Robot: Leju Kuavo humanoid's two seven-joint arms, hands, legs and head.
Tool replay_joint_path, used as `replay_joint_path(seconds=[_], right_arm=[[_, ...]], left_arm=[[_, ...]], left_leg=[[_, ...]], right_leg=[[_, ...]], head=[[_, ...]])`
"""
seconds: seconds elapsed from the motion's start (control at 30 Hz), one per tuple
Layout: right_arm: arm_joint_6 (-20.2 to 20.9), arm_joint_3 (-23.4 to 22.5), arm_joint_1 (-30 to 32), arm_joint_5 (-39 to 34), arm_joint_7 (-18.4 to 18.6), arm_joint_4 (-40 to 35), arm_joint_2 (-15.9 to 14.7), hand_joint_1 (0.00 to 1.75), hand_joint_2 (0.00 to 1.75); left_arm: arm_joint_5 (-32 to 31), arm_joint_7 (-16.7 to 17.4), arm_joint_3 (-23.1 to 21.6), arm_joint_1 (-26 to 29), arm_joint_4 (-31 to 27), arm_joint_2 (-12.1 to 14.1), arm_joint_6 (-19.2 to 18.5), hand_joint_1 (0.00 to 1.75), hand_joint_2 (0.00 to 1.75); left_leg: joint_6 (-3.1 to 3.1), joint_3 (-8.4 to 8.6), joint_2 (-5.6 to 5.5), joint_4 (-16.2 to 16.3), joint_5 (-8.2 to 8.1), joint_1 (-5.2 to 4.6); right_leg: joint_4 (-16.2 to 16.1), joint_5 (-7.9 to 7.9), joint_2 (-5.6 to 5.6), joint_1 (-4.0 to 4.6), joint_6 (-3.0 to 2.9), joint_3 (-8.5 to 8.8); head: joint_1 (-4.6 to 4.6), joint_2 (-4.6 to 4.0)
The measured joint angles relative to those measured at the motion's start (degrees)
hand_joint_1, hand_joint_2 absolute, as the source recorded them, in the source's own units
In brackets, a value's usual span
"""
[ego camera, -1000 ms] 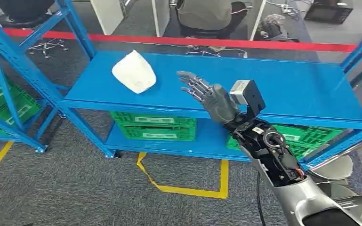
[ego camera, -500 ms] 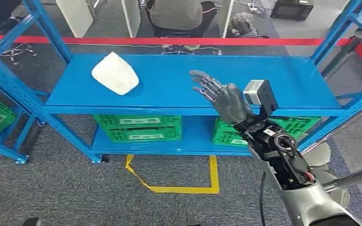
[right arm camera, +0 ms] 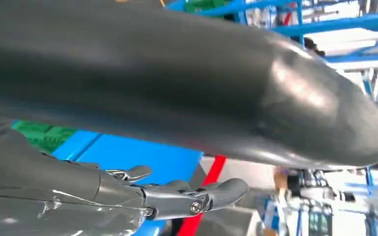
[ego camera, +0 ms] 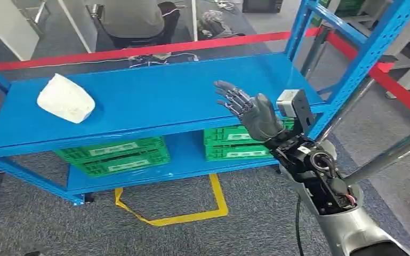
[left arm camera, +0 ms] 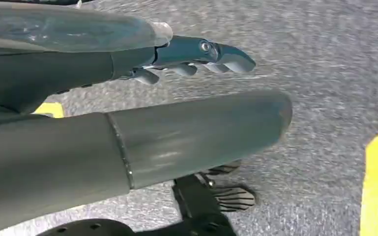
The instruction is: Take the parts from the cabinet and place them on the table.
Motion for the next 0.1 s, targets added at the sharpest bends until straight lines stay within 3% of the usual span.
replay_joint_path(seconds=[0.03, 0.1], right_arm=[[-0.1, 0.0, 0.0, 0.0, 0.0, 0.0, 0.0, 0.0, 0.0], [-0.2, -0.1, 0.1, -0.1, -0.1, -0.1, -0.1, 0.0, 0.0]], left_arm=[[0.0, 0.0, 0.0, -0.1, 0.0, 0.2, 0.0, 0.0, 0.0], [-0.1, 0.0, 0.0, -0.2, 0.0, 0.2, 0.0, 0.0, 0.0]], left_leg=[[0.38, 1.21, -3.35, -3.1, 0.37, 0.08], [0.35, 1.38, -2.1, -3.7, 0.33, -0.04]], right_leg=[[0.1, 0.03, 0.54, 0.09, 0.26, -0.29], [0.2, 0.2, 1.81, 0.08, 0.95, -0.73]], head=[[-0.09, 0.0], [0.24, 0.0]])
